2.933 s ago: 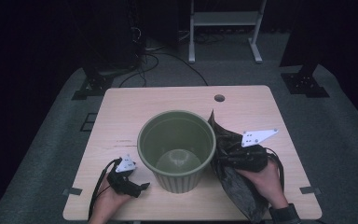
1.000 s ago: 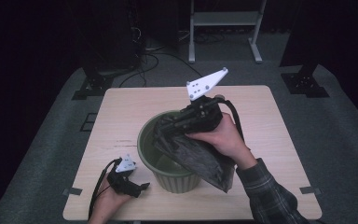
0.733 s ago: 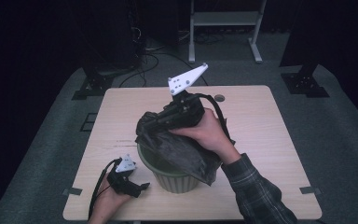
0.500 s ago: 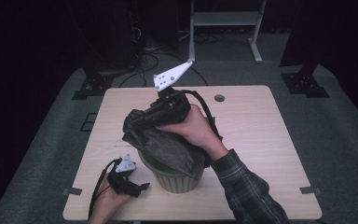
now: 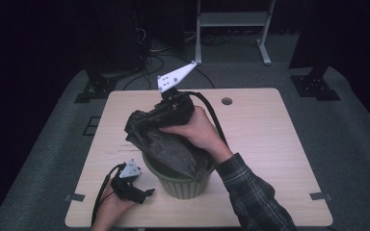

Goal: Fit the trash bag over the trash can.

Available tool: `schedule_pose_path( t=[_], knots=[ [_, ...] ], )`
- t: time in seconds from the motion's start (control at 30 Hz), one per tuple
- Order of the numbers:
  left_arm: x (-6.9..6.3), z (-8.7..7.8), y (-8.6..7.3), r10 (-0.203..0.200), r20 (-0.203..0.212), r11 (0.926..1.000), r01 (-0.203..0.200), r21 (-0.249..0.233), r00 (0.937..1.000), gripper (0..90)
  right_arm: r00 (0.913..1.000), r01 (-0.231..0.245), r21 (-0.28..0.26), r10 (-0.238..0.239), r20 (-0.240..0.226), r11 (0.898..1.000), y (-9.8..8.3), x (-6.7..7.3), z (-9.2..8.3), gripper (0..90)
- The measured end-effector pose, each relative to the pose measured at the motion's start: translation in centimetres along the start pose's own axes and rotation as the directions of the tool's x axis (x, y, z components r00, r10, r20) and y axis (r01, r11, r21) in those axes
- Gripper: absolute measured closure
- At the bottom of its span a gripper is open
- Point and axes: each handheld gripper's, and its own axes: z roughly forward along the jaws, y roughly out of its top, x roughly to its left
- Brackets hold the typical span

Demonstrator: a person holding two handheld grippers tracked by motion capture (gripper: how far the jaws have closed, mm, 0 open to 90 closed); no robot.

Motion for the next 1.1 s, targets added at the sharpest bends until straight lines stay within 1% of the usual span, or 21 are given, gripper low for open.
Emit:
schedule_pose_path(
  t=[0.13, 0.27, 0.4, 0.47, 0.6, 0.7, 0.73, 0.77, 0.9, 0.97, 1.0, 1.03, 1.07, 1.1],
  knots=[
    [0.0, 0.0, 0.0, 0.000, 0.000, 1.0000, 0.000, 0.000, 1.0000, 0.0, 0.9984, -0.017, 0.009, 0.017, 0.055, 1.000, -1.5, 0.1, -1.8, 88.6],
    [0.0, 0.0, 0.0, 0.000, 0.000, 1.0000, 0.000, 0.000, 1.0000, 0.0, 0.9936, -0.039, 0.022, 0.036, 0.107, 0.999, -3.2, 0.1, -3.7, 88.3],
    [0.0, 0.0, 0.0, 0.000, 0.000, 1.0000, 0.000, -0.001, 1.0000, 0.0, 0.9889, -0.061, 0.034, 0.056, 0.138, 0.998, -4.6, -0.1, -4.6, 86.5],
    [0.0, 0.0, 0.0, 0.000, 0.000, 1.0000, 0.000, -0.001, 1.0000, 0.0, 0.9860, -0.074, 0.045, 0.066, 0.153, 0.996, -5.2, -0.4, -4.8, 85.9],
    [0.0, 0.0, 0.0, -0.001, 0.000, 1.0000, 0.001, -0.001, 1.0000, 0.0, 0.9805, -0.094, 0.077, 0.079, 0.180, 0.993, -6.1, -0.9, -4.4, 85.4],
    [0.0, 0.0, 0.0, 0.000, 0.000, 1.0000, 0.000, 0.000, 1.0000, 0.0, 0.9759, -0.097, 0.119, 0.071, 0.207, 0.988, -6.2, -1.2, -3.8, 84.8],
    [0.0, 0.0, 0.0, 0.000, 0.001, 1.0000, 0.000, -0.001, 1.0000, 0.0, 0.9745, -0.099, 0.140, 0.068, 0.214, 0.985, -6.2, -1.3, -3.4, 84.2],
    [0.0, 0.0, 0.0, 0.000, 0.001, 1.0000, 0.000, -0.001, 1.0000, 0.0, 0.9752, -0.096, 0.146, 0.063, 0.212, 0.985, -6.3, -1.4, -3.2, 84.0],
    [0.0, 0.0, 0.0, 0.000, 0.001, 1.0000, 0.000, 0.000, 1.0000, 0.0, 0.9734, -0.099, 0.180, 0.058, 0.222, 0.979, -6.3, -1.4, -2.5, 82.1],
    [0.0, 0.0, 0.0, 0.000, 0.001, 1.0000, 0.000, 0.000, 1.0000, 0.0, 0.9715, -0.101, 0.204, 0.052, 0.231, 0.974, -6.3, -1.5, -2.1, 77.0],
    [0.0, 0.0, 0.0, 0.000, 0.001, 1.0000, 0.000, -0.001, 1.0000, 0.0, 0.9706, -0.104, 0.223, 0.050, 0.236, 0.969, -6.3, -1.5, -1.8, 72.2],
    [0.0, 0.0, 0.0, -0.001, 0.001, 1.0000, 0.001, -0.001, 1.0000, 0.0, 0.9692, -0.116, 0.247, 0.055, 0.240, 0.962, -6.3, -1.5, -1.5, 66.8],
    [0.0, 0.0, 0.0, 0.000, 0.000, 1.0000, 0.000, -0.001, 1.0000, 0.0, 0.9650, -0.120, 0.281, 0.046, 0.258, 0.952, -6.4, -1.4, -1.2, 59.5],
    [0.0, 0.0, 0.0, 0.000, 0.000, 1.0000, 0.000, 0.000, 1.0000, 0.0, 0.9603, -0.122, 0.295, 0.037, 0.276, 0.948, -6.4, -1.4, -1.1, 56.9]
  ],
)
